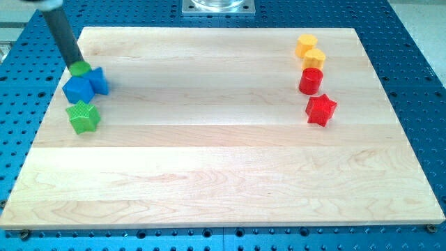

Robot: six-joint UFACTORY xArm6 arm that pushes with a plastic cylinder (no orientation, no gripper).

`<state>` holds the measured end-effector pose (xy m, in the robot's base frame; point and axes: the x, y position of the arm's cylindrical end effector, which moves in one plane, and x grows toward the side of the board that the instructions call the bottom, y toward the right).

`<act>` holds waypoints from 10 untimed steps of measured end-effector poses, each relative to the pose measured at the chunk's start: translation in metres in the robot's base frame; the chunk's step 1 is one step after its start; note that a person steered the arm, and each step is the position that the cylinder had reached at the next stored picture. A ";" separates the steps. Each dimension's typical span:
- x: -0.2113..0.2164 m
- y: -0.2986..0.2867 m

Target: Push the red star into the blue triangle

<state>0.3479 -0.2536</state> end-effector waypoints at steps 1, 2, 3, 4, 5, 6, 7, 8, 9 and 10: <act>-0.008 0.015; -0.049 0.095; 0.012 0.137; 0.037 0.101; 0.046 0.101; 0.063 0.174; 0.127 0.239; 0.159 0.325; 0.163 0.367; 0.176 0.387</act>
<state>0.5242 0.1329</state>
